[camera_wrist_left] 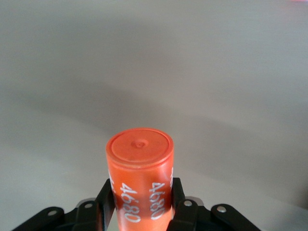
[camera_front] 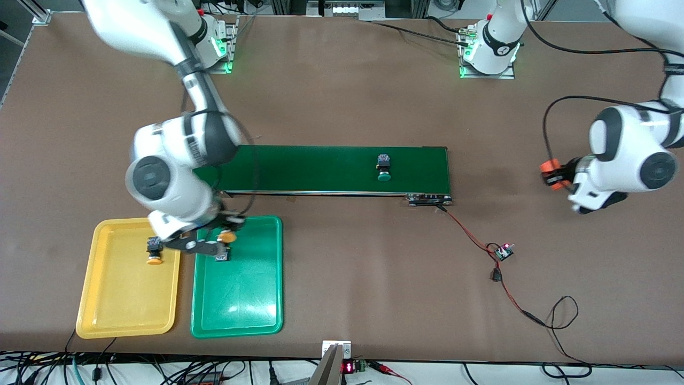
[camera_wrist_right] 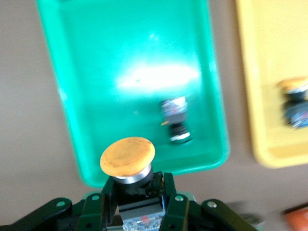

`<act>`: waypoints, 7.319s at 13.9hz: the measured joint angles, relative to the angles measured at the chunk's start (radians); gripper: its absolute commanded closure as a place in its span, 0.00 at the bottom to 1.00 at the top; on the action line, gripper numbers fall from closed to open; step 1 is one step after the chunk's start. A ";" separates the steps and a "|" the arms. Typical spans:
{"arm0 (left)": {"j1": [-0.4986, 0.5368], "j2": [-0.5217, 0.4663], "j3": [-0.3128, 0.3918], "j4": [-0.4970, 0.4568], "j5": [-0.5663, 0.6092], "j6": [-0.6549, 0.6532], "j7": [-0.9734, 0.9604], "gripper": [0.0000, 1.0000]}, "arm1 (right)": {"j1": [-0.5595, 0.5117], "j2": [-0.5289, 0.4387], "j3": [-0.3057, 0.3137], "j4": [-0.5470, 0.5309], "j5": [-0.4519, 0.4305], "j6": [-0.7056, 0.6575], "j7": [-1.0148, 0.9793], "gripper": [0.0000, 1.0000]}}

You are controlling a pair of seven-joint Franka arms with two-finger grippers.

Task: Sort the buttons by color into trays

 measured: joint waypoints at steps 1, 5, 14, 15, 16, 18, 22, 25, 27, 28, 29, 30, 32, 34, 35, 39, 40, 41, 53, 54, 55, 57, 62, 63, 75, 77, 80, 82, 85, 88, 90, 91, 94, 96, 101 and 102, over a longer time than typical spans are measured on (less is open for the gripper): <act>-0.016 0.000 -0.051 0.020 0.000 -0.001 -0.008 0.67 | -0.038 0.003 -0.001 0.000 -0.014 0.000 -0.065 0.95; -0.064 0.012 -0.226 0.073 -0.003 -0.001 -0.017 0.65 | -0.160 0.038 -0.003 0.001 -0.071 0.001 -0.306 0.95; -0.078 0.050 -0.376 0.081 -0.001 0.003 0.519 0.65 | -0.408 0.156 0.004 0.000 -0.071 0.168 -0.799 0.94; -0.080 0.052 -0.390 0.081 0.011 0.003 0.602 0.65 | -0.412 0.173 0.004 0.000 -0.058 0.193 -0.835 0.94; -0.085 0.054 -0.404 0.079 0.047 0.006 0.678 0.67 | -0.412 0.189 0.006 0.000 -0.052 0.216 -0.858 0.94; -0.091 0.064 -0.441 0.066 0.129 0.035 0.816 0.69 | -0.412 0.214 0.011 0.000 -0.051 0.245 -0.879 0.46; -0.110 0.080 -0.517 0.029 0.325 0.063 0.879 0.70 | -0.408 0.222 0.016 0.007 -0.051 0.262 -0.882 0.00; -0.116 0.083 -0.556 0.004 0.377 0.065 0.886 0.70 | -0.404 0.217 0.017 0.020 -0.051 0.238 -0.882 0.00; -0.116 0.083 -0.569 -0.010 0.383 0.082 0.895 0.59 | -0.401 0.186 0.019 0.032 -0.047 0.143 -0.870 0.00; -0.116 0.083 -0.570 -0.020 0.383 0.100 0.898 0.47 | -0.394 0.162 0.021 0.035 -0.045 0.099 -0.846 0.00; -0.116 0.083 -0.570 -0.028 0.384 0.114 0.900 0.00 | -0.381 0.137 0.023 0.037 -0.044 0.063 -0.814 0.00; -0.116 0.083 -0.570 -0.036 0.384 0.124 0.900 0.00 | -0.363 0.113 0.027 0.038 -0.043 0.028 -0.774 0.00; -0.114 0.084 -0.569 -0.040 0.384 0.134 0.901 0.00 | -0.316 0.066 0.030 0.039 -0.038 -0.047 -0.657 0.00; -0.113 0.084 -0.569 -0.040 0.384 0.137 0.902 0.00 | -0.286 0.028 0.049 0.039 -0.022 -0.101 -0.577 0.00; -0.113 0.083 -0.569 -0.040 0.384 0.138 0.902 0.00 | -0.273 0.014 0.060 0.039 -0.018 -0.122 -0.551 0.00; -0.091 0.020 -0.570 -0.033 0.385 0.091 0.902 0.00 | -0.165 -0.009 0.074 0.038 -0.012 -0.197 -0.420 0.00; -0.073 -0.010 -0.570 -0.030 0.380 0.072 0.901 0.00 | -0.124 -0.011 0.076 0.038 -0.012 -0.222 -0.346 0.00; -0.048 -0.039 -0.569 -0.029 0.357 0.056 0.900 0.00 | -0.079 -0.011 0.078 0.037 -0.012 -0.244 -0.256 0.00; 0.004 -0.128 -0.122 0.168 -0.103 -0.028 0.734 0.00 | 0.288 -0.011 0.080 -0.006 -0.007 -0.288 0.224 0.00; -0.018 -0.133 -0.104 0.206 -0.103 -0.057 0.642 0.00 | 0.298 -0.011 0.080 -0.020 0.008 -0.283 0.234 0.00; -0.041 -0.145 -0.086 0.232 -0.103 -0.084 0.544 0.00 | 0.305 -0.011 0.079 -0.030 0.024 -0.278 0.236 0.00; -0.069 -0.190 -0.063 0.254 -0.103 -0.120 0.336 0.00 | 0.321 -0.011 0.079 -0.049 0.038 -0.256 0.258 0.00; -0.093 -0.318 -0.051 0.259 -0.003 -0.212 0.137 0.00 | 0.378 -0.010 0.080 -0.106 0.040 -0.132 0.334 0.00; -0.099 -0.330 -0.051 0.257 0.005 -0.219 0.131 0.00 | 0.384 -0.009 0.080 -0.123 0.040 -0.099 0.339 0.00; -0.096 -0.334 -0.044 0.250 -0.026 -0.215 0.126 0.00 | 0.385 0.029 0.075 -0.193 0.080 0.034 0.356 0.71; -0.097 -0.334 -0.045 0.252 -0.026 -0.215 0.126 0.00 | 0.384 0.029 0.071 -0.193 0.094 0.034 0.357 0.84; -0.098 -0.334 -0.045 0.253 -0.026 -0.217 0.126 0.00 | 0.384 0.026 0.067 -0.193 0.097 0.034 0.359 0.93; -0.098 -0.334 -0.045 0.253 -0.026 -0.220 0.126 0.00 | 0.383 0.020 0.059 -0.188 0.098 0.037 0.361 0.94; -0.098 -0.334 -0.046 0.253 -0.026 -0.221 0.126 0.00 | 0.375 0.001 0.026 -0.158 0.098 0.042 0.361 0.95; -0.098 -0.334 -0.046 0.253 -0.026 -0.221 0.126 0.00 | 0.318 -0.020 0.005 -0.118 0.097 0.042 0.357 0.95; -0.098 -0.334 -0.046 0.253 -0.026 -0.221 0.126 0.00 | 0.254 -0.021 0.002 -0.105 0.096 0.044 0.320 0.95; -0.098 -0.334 -0.046 0.253 -0.026 -0.222 0.126 0.00 | 0.223 -0.021 0.002 -0.102 0.096 0.046 0.285 0.95; -0.101 -0.334 -0.047 0.254 -0.026 -0.222 0.126 0.00 | 0.134 0.000 0.002 -0.074 0.096 0.056 0.168 0.95; -0.102 -0.334 -0.047 0.257 -0.026 -0.223 0.126 0.00 | 0.101 0.034 0.002 -0.055 0.096 0.073 0.093 0.95; -0.101 -0.334 -0.047 0.258 -0.025 -0.238 0.126 0.00 | 0.074 0.159 0.003 -0.037 0.096 0.244 -0.014 0.95; -0.101 -0.334 -0.047 0.258 -0.025 -0.238 0.126 0.00 | 0.074 0.184 0.005 -0.025 0.096 0.252 -0.029 0.95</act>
